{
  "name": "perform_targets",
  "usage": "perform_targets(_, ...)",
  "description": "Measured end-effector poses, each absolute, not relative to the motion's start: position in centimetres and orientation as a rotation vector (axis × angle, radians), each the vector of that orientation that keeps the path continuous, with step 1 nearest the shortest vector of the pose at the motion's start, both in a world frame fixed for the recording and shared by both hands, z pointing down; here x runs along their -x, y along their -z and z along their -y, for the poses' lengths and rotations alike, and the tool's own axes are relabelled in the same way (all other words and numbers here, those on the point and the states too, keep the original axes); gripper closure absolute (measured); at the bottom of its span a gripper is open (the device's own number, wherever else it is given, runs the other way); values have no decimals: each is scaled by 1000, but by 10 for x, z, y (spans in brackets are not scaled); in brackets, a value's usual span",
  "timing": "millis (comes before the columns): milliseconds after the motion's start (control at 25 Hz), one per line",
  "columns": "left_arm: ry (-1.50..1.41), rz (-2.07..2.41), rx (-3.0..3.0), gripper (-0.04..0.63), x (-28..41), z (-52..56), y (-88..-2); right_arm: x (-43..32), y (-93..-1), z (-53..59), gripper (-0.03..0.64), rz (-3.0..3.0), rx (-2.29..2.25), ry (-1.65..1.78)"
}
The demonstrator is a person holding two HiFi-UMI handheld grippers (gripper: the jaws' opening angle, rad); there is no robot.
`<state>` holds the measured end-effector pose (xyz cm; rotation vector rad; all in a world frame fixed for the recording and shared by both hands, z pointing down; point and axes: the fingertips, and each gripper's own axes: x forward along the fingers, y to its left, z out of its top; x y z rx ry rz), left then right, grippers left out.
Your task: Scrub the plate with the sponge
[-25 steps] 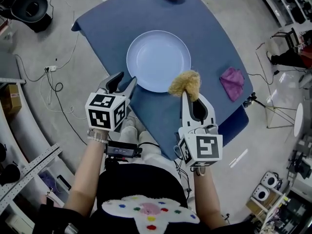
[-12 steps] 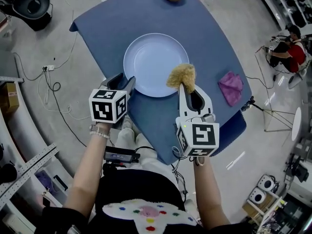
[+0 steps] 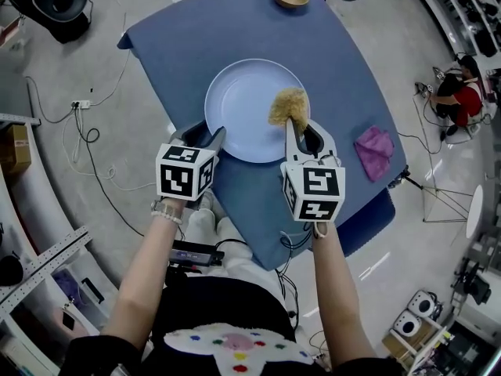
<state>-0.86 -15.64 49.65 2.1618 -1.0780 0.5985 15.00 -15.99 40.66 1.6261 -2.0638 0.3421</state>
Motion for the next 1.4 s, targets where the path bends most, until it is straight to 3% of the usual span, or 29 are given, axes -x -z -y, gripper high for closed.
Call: perform_targets(1400, -628, 1019, -2184, 416, 1, 149, -497, -161, -498, 244, 572, 1772, -1428, -367)
